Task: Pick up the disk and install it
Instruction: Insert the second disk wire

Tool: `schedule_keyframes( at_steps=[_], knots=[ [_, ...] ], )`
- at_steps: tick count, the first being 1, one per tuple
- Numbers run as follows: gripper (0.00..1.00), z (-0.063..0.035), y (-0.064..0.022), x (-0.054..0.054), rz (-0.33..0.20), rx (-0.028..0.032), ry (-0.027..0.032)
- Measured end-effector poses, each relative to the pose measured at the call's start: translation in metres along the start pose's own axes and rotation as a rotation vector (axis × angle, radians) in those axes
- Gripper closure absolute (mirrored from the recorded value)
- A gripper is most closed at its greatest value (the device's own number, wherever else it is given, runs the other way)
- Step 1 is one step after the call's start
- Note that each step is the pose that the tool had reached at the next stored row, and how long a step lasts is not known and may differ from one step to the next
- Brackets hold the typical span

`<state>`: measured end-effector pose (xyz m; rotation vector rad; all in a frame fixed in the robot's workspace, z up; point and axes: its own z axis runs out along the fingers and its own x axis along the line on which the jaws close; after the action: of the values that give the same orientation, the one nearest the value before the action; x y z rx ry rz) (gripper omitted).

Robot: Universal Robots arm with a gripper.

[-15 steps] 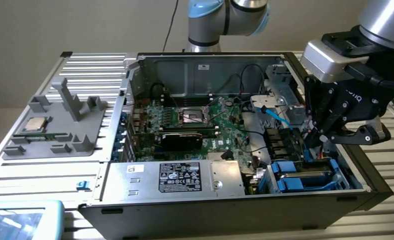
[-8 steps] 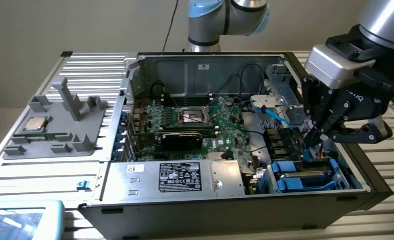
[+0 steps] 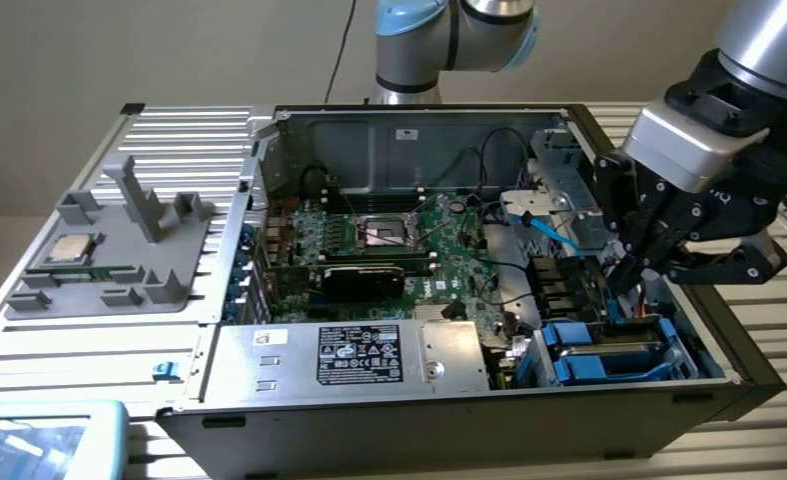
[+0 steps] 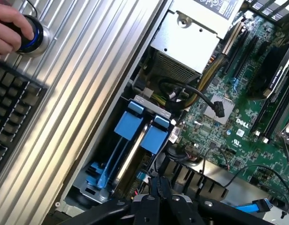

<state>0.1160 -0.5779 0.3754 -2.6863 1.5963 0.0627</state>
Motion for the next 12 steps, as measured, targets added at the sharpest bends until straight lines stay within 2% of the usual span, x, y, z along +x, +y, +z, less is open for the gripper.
schedule_keyframes(
  at_steps=[3, 9, 10, 12],
  knots=[
    [0.89, 0.0, -0.0001, 0.0001, -0.054, 0.0021, -0.0004],
    [0.89, 0.0, 0.0, 0.0, -0.157, 0.0128, -0.0001],
    [0.89, -0.0001, 0.0, 0.0001, -0.174, 0.0138, -0.0008],
    [0.89, 0.0002, 0.0, 0.0001, -0.204, 0.0181, -0.0061]
  ],
)
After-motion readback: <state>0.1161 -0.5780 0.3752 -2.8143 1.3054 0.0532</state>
